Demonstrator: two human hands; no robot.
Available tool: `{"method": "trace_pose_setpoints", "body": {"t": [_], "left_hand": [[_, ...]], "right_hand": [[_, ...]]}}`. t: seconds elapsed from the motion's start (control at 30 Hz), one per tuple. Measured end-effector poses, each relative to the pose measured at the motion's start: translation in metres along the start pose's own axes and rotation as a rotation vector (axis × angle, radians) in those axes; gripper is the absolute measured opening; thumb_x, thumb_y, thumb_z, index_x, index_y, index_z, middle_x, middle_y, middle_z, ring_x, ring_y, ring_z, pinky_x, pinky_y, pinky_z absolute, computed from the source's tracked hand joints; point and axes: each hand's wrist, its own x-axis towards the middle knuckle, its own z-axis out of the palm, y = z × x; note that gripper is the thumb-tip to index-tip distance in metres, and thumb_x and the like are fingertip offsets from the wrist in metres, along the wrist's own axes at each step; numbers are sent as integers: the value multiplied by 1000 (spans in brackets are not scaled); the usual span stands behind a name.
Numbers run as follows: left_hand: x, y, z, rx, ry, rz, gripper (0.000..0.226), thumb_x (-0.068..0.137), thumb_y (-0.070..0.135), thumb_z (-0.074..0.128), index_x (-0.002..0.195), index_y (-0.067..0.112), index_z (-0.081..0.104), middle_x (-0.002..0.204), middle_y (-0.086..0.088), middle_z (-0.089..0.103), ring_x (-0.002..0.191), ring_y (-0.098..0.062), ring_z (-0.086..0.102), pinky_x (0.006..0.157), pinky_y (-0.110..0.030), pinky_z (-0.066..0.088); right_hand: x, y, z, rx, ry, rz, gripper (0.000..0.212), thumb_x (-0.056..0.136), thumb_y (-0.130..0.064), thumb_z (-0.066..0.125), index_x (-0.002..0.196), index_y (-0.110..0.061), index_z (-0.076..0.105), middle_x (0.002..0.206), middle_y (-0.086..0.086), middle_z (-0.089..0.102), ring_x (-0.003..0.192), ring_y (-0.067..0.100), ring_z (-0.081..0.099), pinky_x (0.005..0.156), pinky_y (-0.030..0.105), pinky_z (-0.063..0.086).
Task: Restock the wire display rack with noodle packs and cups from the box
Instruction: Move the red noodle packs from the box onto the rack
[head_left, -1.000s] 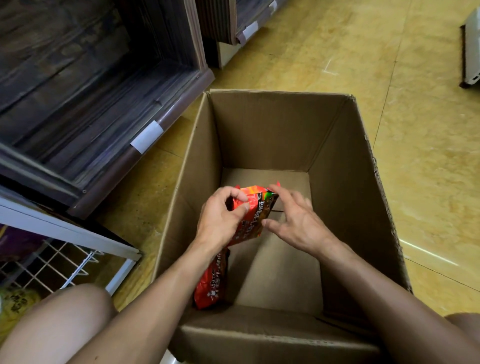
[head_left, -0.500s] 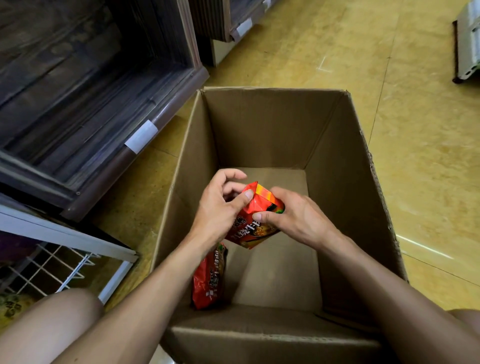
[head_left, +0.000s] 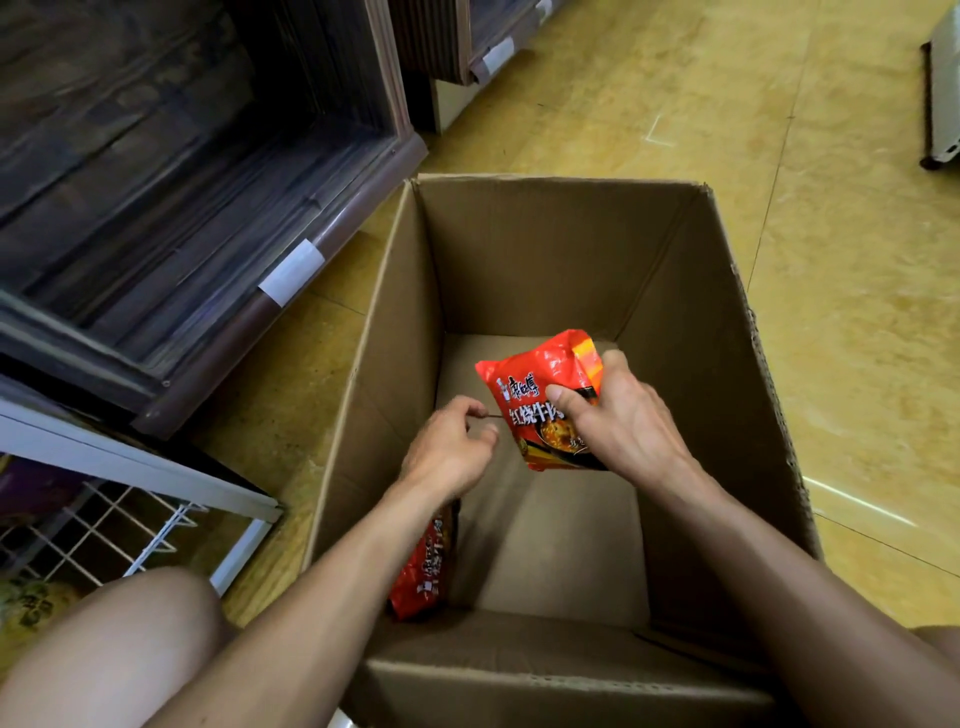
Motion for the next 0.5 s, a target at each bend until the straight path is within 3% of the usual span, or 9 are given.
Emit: {"method": "trace_pose_setpoints", "body": {"t": [0.1, 0.2, 0.4, 0.5], "left_hand": [[-3, -1, 2, 237, -73, -50, 43, 99, 43, 56, 139, 30, 51, 143, -8, 48, 131, -29, 50, 107, -38, 43], [-1, -11, 2, 337, -146, -156, 46, 97, 42, 55, 140, 26, 53, 146, -16, 45, 132, -33, 49, 110, -37, 42], [4, -20, 3, 331, -184, -234, 49, 98, 42, 54, 143, 22, 50, 155, -20, 30, 140, -37, 40, 113, -35, 37], [6, -23, 4, 332, -167, -236, 50, 98, 42, 54, 144, 21, 49, 153, -18, 37, 138, -34, 42, 112, -36, 40]], "right_hand": [[1, 1, -2, 30, 31, -6, 46, 96, -52, 59, 124, -22, 37, 123, 6, 64, 110, 30, 66, 91, 51, 56], [0, 3, -3, 45, 26, -38, 48, 98, -48, 58, 135, -25, 38, 127, 1, 64, 113, 26, 66, 94, 49, 56], [2, 4, -1, 107, -7, -38, 53, 98, -50, 56, 143, -28, 39, 132, -2, 62, 117, 21, 65, 96, 48, 56], [4, 6, 0, 172, 11, -29, 49, 98, -55, 52, 137, -29, 44, 127, -3, 64, 111, 17, 66, 93, 44, 57]]}}
